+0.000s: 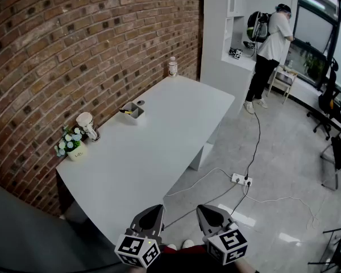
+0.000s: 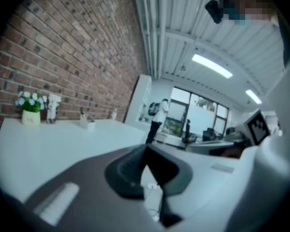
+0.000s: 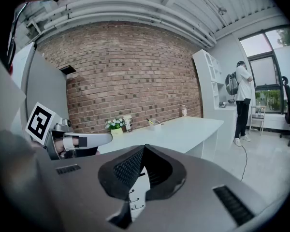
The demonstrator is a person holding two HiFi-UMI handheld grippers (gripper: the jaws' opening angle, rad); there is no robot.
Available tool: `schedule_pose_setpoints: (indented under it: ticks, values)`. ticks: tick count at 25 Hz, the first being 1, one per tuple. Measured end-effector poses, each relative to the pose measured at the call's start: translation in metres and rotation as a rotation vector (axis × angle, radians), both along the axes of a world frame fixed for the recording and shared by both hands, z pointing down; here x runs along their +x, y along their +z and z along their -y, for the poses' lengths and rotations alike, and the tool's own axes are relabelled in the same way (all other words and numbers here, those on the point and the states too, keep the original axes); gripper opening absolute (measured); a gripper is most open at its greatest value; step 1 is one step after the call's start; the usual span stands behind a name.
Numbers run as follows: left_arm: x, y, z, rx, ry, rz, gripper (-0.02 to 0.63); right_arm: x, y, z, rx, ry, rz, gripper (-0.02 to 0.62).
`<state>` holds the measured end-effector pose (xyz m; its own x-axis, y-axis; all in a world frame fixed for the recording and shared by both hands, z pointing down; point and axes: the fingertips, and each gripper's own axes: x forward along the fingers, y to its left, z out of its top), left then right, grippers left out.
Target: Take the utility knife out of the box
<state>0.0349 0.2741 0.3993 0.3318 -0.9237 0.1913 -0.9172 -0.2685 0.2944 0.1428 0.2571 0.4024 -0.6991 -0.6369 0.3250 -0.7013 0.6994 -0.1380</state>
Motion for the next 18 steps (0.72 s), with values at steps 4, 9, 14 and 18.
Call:
schedule_pose_setpoints:
  ticks: [4, 9, 14, 18]
  values:
    - [0.006, 0.0, 0.003, 0.005, -0.001, 0.002, -0.002, 0.005, 0.0, 0.002, 0.005, -0.003, 0.001, 0.008]
    - [0.01, 0.004, 0.005, 0.004, -0.01, 0.02, -0.002, 0.013, 0.001, 0.005, 0.007, -0.004, 0.012, 0.008]
    - [0.013, 0.005, 0.014, 0.014, -0.024, 0.031, -0.002, 0.023, 0.005, 0.016, -0.008, 0.014, 0.025, 0.008]
    - [0.014, 0.004, 0.02, 0.022, -0.034, 0.039, -0.002, 0.035, 0.004, 0.025, -0.008, 0.046, 0.046, 0.008]
